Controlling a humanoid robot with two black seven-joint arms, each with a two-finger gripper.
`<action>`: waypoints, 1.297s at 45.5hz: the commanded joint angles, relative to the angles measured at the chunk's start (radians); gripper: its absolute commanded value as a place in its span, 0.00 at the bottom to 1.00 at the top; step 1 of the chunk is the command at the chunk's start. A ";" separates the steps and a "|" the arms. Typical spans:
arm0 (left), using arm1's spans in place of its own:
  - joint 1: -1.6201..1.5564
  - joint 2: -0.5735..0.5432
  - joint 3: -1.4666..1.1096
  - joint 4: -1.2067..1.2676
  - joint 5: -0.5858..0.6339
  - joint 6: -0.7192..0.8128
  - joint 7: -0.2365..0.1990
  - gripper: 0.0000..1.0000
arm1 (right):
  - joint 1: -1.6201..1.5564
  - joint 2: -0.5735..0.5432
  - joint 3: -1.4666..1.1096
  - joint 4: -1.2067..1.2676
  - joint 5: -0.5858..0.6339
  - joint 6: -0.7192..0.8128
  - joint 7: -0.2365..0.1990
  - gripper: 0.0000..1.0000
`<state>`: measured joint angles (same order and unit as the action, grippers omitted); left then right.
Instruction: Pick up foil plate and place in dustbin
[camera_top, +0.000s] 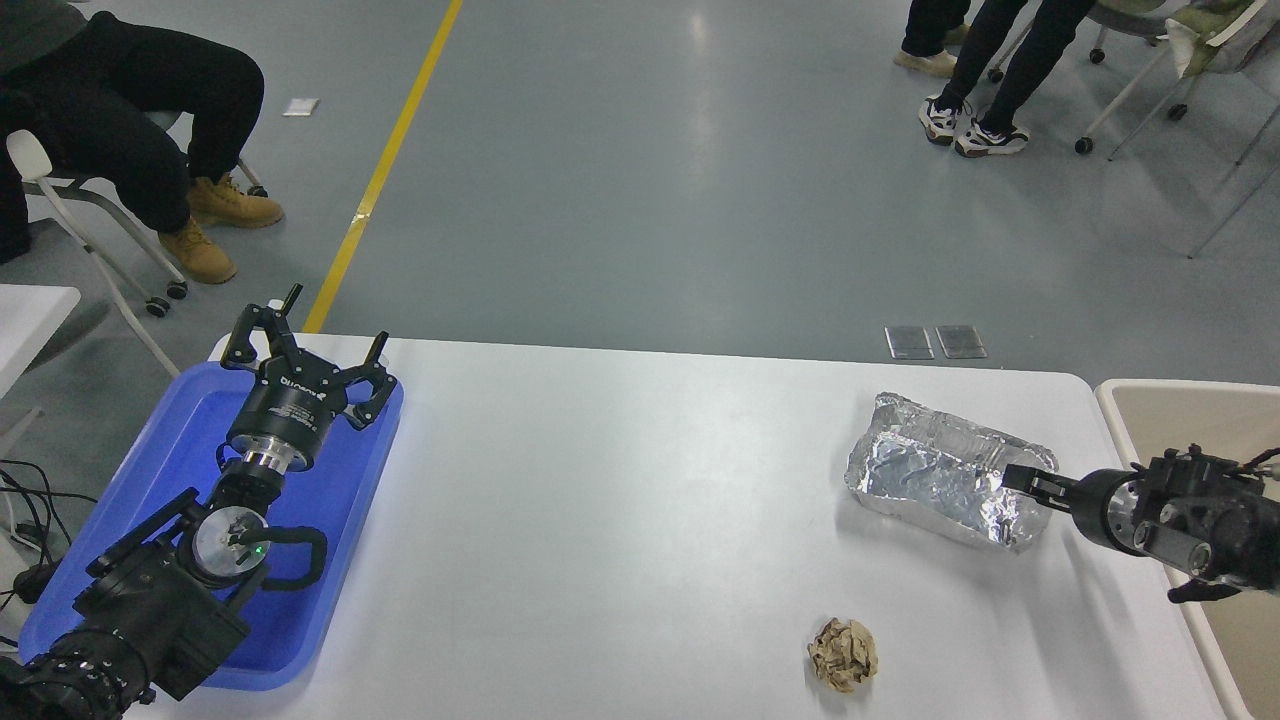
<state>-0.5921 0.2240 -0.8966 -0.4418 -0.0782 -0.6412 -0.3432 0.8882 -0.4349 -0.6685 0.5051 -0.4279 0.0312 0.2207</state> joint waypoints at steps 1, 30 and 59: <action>0.000 0.000 -0.001 0.000 0.000 0.000 0.001 1.00 | -0.026 0.015 -0.002 0.000 -0.005 -0.011 0.023 0.55; 0.000 0.000 0.001 0.000 0.000 0.000 0.000 1.00 | -0.032 0.015 -0.019 -0.002 -0.009 -0.011 0.023 0.00; 0.000 0.000 -0.001 0.000 0.000 0.000 0.001 1.00 | 0.302 -0.169 -0.114 0.130 -0.032 0.269 0.005 0.00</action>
<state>-0.5922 0.2240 -0.8967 -0.4418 -0.0782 -0.6412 -0.3427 1.0226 -0.5022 -0.7349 0.5529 -0.4562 0.1547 0.2336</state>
